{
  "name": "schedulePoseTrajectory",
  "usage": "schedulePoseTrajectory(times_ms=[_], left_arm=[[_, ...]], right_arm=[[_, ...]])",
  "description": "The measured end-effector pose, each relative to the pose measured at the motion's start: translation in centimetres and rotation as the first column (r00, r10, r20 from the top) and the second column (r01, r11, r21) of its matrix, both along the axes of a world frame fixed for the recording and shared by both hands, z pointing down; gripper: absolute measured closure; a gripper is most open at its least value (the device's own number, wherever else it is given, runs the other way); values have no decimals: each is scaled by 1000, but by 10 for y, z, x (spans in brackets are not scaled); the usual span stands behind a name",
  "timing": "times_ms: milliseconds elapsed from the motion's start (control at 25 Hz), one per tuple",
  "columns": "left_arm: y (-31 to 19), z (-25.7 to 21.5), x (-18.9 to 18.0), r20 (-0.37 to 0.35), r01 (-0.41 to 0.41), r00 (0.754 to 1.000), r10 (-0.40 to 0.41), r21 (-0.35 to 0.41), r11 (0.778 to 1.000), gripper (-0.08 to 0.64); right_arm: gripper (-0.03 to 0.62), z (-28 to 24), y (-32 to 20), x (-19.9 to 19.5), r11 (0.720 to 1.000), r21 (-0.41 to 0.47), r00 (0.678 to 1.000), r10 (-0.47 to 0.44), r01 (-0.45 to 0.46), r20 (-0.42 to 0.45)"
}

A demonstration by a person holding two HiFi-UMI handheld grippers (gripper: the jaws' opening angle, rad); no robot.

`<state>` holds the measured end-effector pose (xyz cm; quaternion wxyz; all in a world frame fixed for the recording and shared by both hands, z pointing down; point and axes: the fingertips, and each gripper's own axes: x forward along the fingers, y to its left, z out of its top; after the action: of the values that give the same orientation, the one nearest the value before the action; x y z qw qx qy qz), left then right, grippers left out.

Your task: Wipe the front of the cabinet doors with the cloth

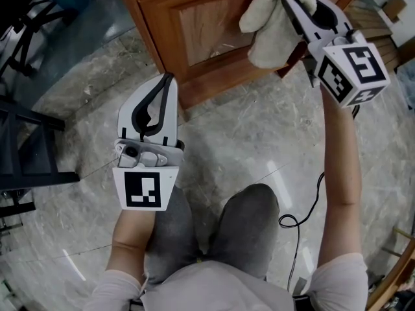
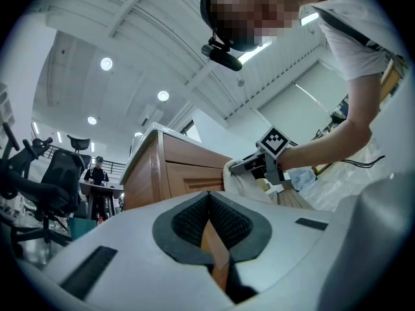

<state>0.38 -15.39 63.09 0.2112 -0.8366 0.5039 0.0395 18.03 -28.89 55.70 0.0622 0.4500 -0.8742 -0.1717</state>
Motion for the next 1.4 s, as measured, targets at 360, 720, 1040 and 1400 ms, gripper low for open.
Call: schedulePoseTrajectory(times_ms=[360, 720, 1040, 1400], left_arm=[[-3, 3, -3, -2, 18, 1000, -18, -10, 1000, 541], [-2, 9, -1, 4, -2, 1000, 2, -19, 1000, 541], [16, 7, -37, 28, 0, 1000, 1, -16, 1000, 541], [19, 17, -84, 39, 22, 999, -21, -22, 999, 541]], right_arm=[[517, 1, -9, 15, 1000, -1, 999, 29, -29, -15], [517, 7, -2, 34, 997, -32, 997, 70, -70, 14], [517, 31, 70, -33, 995, -88, 998, -52, 54, 29], [517, 44, 103, -161, 956, -101, 961, -275, 274, 1]])
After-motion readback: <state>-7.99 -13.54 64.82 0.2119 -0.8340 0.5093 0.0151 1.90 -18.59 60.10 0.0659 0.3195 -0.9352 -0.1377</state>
